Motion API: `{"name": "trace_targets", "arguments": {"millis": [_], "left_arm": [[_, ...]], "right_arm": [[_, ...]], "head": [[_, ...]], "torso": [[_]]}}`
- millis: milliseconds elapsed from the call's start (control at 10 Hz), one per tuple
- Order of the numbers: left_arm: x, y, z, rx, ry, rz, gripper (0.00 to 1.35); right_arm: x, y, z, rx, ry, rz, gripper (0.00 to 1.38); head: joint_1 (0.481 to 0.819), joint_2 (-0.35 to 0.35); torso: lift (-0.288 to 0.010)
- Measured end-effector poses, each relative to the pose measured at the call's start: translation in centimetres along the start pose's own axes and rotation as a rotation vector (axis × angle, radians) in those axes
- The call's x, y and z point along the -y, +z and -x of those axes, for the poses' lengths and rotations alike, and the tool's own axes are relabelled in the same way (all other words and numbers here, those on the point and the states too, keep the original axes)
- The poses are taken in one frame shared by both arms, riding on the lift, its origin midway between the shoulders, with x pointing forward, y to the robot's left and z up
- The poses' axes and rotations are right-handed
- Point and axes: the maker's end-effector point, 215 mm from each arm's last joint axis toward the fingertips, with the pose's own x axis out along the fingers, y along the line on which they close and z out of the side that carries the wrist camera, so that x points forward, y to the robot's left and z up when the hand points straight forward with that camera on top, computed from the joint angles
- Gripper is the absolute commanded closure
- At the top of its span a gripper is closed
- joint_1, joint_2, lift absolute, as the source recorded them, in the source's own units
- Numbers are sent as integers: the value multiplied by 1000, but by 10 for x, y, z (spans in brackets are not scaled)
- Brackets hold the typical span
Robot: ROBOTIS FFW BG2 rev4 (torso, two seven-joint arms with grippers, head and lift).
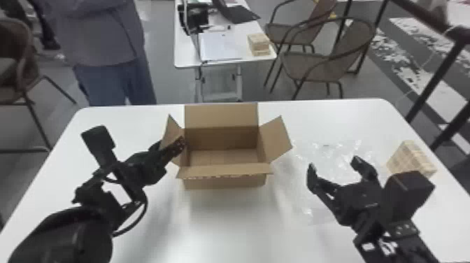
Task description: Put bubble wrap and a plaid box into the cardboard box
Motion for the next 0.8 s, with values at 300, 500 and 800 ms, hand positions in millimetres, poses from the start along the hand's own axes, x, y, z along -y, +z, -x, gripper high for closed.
{"name": "trace_targets", "arguments": {"millis": [300,500,800], "left_arm": [[2,-1,0,2,-2,7,1220],[2,-1,1,9,-2,12,1220],[-1,7,3,35,22,4,1220]], "right_arm": [[0,-2,0,-1,3,-4,246],[0,-2,0,0,4,-6,246],[0,-2,0,0,4,-8,246]], "head": [[695,4],[695,3],[695,9]], "torso": [[-105],[-105],[-105]]}}
